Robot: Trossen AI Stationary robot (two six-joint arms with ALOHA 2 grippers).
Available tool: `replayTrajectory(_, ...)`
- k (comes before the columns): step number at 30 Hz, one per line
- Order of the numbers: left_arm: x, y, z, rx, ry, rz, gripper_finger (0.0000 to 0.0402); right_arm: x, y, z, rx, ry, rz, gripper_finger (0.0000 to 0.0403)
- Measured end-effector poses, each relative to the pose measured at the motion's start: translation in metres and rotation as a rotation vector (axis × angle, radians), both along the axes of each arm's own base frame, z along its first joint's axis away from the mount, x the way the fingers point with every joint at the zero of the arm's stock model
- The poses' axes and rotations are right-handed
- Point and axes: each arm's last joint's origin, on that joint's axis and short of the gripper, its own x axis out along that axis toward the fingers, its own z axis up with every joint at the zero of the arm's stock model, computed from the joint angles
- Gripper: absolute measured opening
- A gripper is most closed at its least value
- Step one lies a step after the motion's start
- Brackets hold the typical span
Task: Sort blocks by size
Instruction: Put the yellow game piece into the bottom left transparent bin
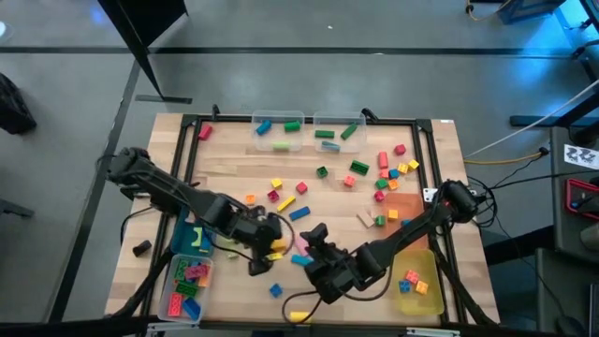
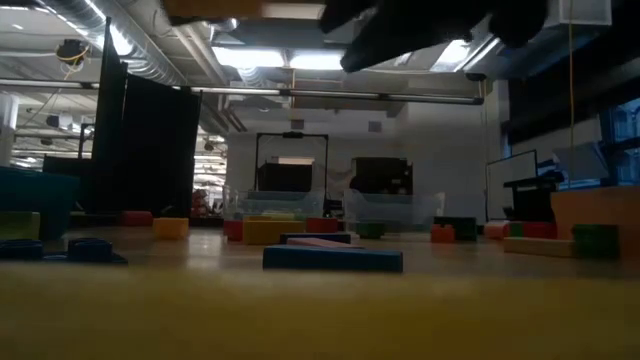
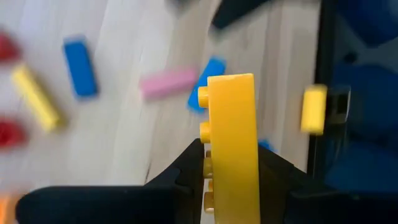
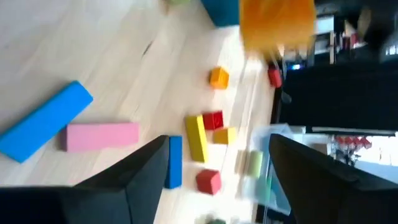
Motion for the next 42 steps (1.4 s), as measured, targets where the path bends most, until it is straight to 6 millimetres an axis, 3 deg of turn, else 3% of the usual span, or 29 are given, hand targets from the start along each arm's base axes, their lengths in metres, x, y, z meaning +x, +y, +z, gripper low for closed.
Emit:
replayTrajectory(6,-0.054,-0.003,0.014,-0.047,0.273,-0.022,0.0080,-0.012,-0.027,0.015,0.106,0.035,-0.156,0.0280)
replayTrajectory(11,-0.094,-0.023,0.014,-0.052,0.501,0.072,0.0080,-0.022,-0.063,0.022,0.195,0.111,-0.364,0.0280)
replayTrajectory(22,-0.155,-0.086,0.005,-0.057,0.575,0.263,0.0094,-0.027,-0.148,0.002,0.169,0.319,-0.692,0.0280)
replayTrajectory(27,-0.169,-0.107,-0.010,-0.003,0.602,0.298,0.0102,-0.045,-0.186,0.010,0.183,0.334,-0.797,0.0280)
replayTrajectory(33,-0.169,-0.123,-0.032,0.075,0.626,0.327,0.0106,-0.082,-0.228,0.020,0.326,0.265,-0.916,0.0280)
replayTrajectory(38,-0.165,-0.131,-0.049,0.140,0.645,0.346,0.0107,-0.114,-0.260,0.005,0.442,0.188,-1.024,0.0280)
replayTrajectory(42,-0.162,-0.134,-0.059,0.180,0.657,0.339,0.0108,-0.128,-0.281,-0.015,0.560,0.147,-1.107,0.0280)
